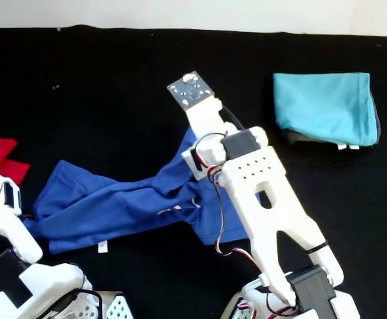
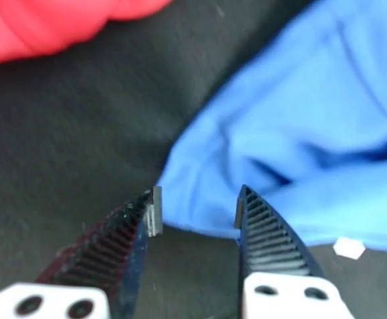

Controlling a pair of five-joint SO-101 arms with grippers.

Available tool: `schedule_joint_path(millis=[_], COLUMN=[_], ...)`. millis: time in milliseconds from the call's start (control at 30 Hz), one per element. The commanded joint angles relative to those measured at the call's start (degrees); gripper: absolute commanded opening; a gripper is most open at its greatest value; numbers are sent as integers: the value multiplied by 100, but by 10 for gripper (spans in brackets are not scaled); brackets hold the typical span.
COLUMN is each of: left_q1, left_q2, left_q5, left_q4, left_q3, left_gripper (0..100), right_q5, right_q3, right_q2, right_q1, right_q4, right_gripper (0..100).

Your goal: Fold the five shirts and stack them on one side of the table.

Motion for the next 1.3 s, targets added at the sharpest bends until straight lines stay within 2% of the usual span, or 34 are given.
schedule_joint_path(millis=[0, 333, 500, 767, 1100, 1167, 1267], left_q1=[-92, -198, -303, -593, -286, -268, -259], left_q2=[-154, 1130, 1402, 1182, 1174, 1174, 1165], left_q5=[-53, -53, -97, -1011, -1020, -1020, -1020], left_q4=[334, -818, -782, -589, -589, -580, -598], left_q3=[-251, -22, -110, -48, 734, 743, 716], left_gripper=[189, 189, 189, 189, 188, 162, 5], right_q5=[-35, -35, -26, -26, -26, -26, -26], right_q3=[-295, -295, -295, -295, -295, -295, -303], right_q2=[-180, -180, -180, -180, -180, -180, -189], right_q1=[-40, -40, -40, -40, -40, -31, -31], right_q4=[22, 48, 48, 22, 48, 48, 48], right_gripper=[9, 9, 9, 9, 9, 9, 9])
